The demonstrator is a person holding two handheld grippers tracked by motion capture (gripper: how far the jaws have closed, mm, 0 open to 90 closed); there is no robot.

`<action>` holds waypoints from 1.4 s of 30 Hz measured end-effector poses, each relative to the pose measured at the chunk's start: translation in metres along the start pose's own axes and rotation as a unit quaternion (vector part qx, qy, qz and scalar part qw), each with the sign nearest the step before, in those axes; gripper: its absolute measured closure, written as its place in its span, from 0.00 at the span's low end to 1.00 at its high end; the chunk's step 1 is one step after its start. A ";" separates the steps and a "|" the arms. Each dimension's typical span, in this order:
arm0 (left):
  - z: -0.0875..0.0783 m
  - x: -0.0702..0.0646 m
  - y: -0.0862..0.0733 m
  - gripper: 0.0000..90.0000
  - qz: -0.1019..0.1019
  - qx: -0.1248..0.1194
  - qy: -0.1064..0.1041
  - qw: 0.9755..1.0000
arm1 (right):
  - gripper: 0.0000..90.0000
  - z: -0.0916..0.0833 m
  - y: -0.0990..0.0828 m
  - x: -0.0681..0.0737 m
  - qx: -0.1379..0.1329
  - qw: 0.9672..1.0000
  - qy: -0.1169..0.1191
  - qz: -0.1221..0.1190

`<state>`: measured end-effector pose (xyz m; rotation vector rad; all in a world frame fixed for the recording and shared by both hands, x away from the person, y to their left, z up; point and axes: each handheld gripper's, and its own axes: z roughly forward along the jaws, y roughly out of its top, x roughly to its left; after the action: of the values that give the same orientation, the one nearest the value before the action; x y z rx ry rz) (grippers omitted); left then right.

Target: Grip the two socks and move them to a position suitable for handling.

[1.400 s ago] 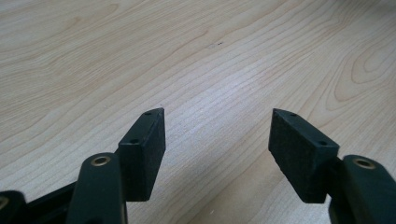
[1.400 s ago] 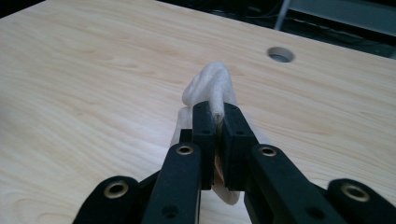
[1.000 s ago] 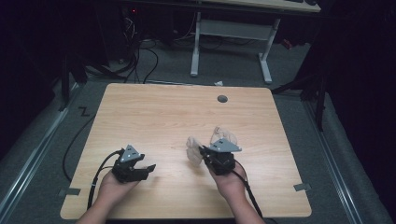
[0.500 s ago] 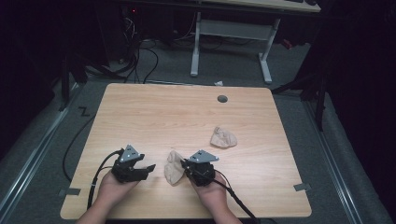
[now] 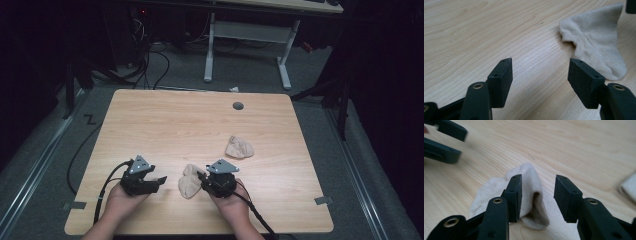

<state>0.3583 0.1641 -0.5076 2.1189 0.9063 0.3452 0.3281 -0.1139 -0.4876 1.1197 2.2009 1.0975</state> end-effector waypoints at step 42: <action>-0.001 0.001 -0.001 0.41 -0.005 -0.001 0.003 1.000 | 0.92 0.010 0.023 -0.032 0.008 0.998 0.009 0.054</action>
<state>0.3579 0.1661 -0.5074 2.1129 0.9193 0.3469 0.3639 -0.1275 -0.4737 1.2528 2.1886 1.1415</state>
